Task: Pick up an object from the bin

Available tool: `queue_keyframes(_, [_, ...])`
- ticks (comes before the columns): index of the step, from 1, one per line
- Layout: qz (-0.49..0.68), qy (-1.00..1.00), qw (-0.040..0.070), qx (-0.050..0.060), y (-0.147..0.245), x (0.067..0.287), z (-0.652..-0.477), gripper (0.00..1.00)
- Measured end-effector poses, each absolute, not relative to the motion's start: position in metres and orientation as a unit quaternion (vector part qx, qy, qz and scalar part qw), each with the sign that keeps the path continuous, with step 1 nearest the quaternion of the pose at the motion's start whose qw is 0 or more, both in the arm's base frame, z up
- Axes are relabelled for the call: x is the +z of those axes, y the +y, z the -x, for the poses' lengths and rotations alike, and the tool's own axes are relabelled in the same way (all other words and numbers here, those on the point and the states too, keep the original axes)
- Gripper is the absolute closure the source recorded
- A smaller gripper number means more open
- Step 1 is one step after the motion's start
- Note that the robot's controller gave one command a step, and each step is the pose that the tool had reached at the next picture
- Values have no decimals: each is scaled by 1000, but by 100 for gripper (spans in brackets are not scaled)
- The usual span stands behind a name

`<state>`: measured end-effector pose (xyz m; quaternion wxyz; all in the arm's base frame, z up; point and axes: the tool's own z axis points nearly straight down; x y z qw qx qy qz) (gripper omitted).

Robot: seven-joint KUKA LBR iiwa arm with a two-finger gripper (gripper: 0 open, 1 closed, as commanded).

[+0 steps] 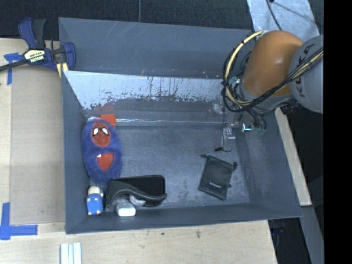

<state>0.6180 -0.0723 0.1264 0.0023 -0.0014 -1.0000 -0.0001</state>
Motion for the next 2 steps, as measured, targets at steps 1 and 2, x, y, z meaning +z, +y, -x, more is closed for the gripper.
queue_keyframes(1, [-3, -1000, 2, 0, -74, 67, -575, 0])
queue_keyframes(2, [41, -999, 0, 0, -47, 101, -518, 0])
